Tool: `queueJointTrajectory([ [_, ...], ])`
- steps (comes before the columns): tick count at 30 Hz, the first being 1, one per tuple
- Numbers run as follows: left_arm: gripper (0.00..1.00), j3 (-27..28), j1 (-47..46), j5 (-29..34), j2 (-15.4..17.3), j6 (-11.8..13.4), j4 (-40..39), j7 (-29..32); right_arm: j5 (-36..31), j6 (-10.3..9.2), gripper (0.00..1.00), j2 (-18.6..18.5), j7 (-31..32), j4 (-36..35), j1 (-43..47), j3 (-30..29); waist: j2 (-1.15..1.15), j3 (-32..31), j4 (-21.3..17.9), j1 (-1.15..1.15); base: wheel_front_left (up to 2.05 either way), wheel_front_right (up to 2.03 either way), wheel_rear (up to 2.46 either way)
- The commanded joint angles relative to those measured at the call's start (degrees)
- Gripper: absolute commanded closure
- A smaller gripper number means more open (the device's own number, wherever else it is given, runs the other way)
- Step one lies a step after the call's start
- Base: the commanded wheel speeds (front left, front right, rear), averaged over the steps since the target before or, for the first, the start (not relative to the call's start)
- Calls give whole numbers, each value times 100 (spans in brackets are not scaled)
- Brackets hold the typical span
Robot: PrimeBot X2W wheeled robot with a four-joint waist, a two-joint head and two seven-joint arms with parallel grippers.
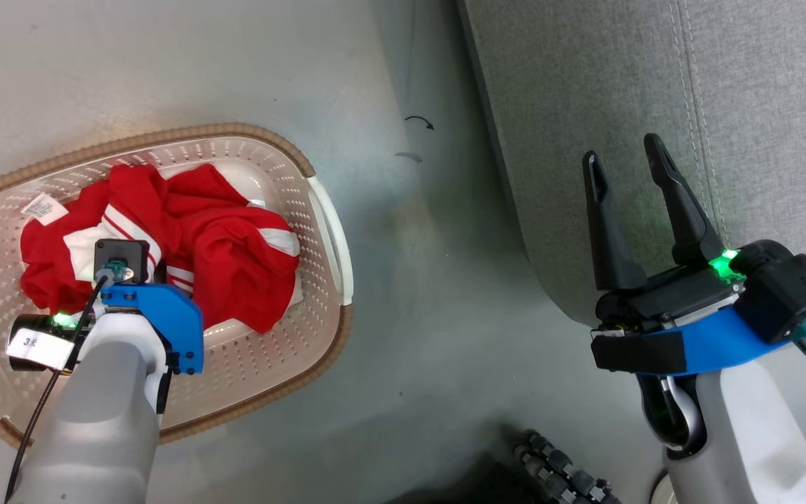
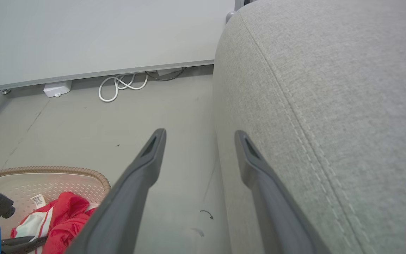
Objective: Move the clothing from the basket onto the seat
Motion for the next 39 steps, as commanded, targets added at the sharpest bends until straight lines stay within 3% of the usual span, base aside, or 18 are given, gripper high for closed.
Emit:
queueJointTrajectory([
  [1, 100, -8, -84, -17, 6, -7, 10, -36, -11, 3, 0, -8, -21, 12, -96, -17, 0, -28, 23, 0, 0, 0, 0],
  [12, 100, 20, 163, -260, -216, -205, 88, -404, -243, 3, 0, -10, -21, 166, -87, -48, 0, -774, 438, 0, 0, 0, 0],
  [27, 100, -279, 888, -566, -723, -578, -157, -890, -648, 3, 0, -13, -21, 706, 441, -165, 0, -2782, 1268, 0, 0, 0, 0],
  [32, 100, -598, 1118, -765, -761, -639, -459, -894, -729, 3, 0, -13, -22, 881, 713, -189, 0, -3480, 1454, 0, 0, 0, 0],
  [39, 100, -1490, 1422, -1494, -757, -642, -1505, -659, -743, 3, 0, -13, -21, 1074, 1078, -182, 0, -4216, 1614, 0, 0, 0, 0],
])
